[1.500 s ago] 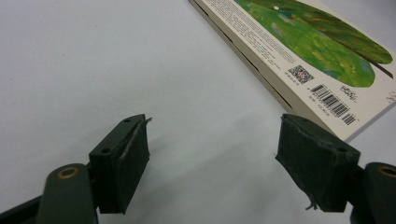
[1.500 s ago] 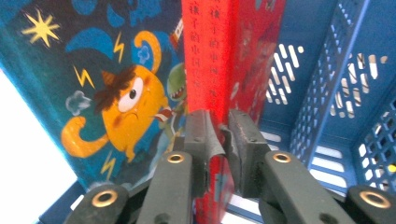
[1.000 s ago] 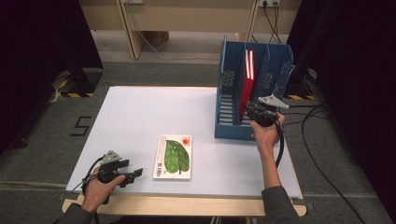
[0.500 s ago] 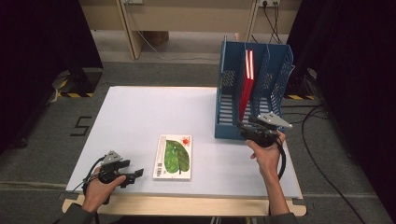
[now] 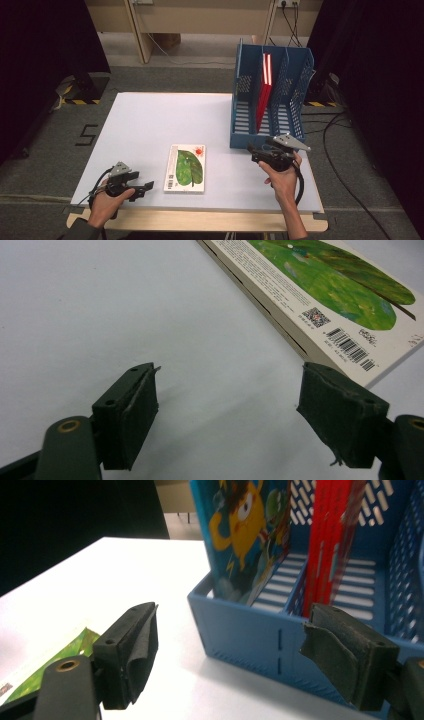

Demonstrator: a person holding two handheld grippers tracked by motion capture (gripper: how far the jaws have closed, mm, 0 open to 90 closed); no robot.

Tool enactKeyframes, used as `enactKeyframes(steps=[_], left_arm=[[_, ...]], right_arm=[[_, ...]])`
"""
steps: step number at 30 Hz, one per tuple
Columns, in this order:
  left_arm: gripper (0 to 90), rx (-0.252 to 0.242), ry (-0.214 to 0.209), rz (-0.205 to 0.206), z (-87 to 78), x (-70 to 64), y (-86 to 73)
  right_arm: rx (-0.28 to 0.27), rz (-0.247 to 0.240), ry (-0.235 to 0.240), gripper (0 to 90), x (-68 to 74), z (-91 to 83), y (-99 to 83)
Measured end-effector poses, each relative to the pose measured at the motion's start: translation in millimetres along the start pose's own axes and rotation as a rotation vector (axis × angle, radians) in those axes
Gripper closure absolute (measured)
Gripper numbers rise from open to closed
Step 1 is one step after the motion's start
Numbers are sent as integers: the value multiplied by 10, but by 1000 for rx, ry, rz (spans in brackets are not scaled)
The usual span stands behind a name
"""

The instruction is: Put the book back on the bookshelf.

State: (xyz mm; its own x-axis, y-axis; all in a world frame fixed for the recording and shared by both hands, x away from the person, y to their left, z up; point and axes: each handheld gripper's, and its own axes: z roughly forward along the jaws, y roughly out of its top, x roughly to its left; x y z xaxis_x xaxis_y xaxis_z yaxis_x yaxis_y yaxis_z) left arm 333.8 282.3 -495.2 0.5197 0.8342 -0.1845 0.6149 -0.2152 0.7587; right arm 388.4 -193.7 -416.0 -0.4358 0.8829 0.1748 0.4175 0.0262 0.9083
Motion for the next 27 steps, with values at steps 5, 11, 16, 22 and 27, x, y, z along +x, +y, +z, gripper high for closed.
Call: enactKeyframes(steps=[5, 11, 16, 22, 27], left_arm=[[211, -1, 3, 0, 1, -2, -2], [208, 0, 4, 5, 6, -17, -1], [213, 4, -2, 12, 8, -25, -1], [220, -2, -8, 17, 16, -47, 1], [226, -4, -28, 23, 35, -101, 10]], right_arm=[[28, -8, 25, 232, 103, 33, -89], [64, -21, 63, 247, 202, 79, -173], [87, -26, 72, 253, 269, 121, -252], [118, -42, 102, 263, 380, 168, -331], [143, -49, 137, 270, 511, 235, -384]])
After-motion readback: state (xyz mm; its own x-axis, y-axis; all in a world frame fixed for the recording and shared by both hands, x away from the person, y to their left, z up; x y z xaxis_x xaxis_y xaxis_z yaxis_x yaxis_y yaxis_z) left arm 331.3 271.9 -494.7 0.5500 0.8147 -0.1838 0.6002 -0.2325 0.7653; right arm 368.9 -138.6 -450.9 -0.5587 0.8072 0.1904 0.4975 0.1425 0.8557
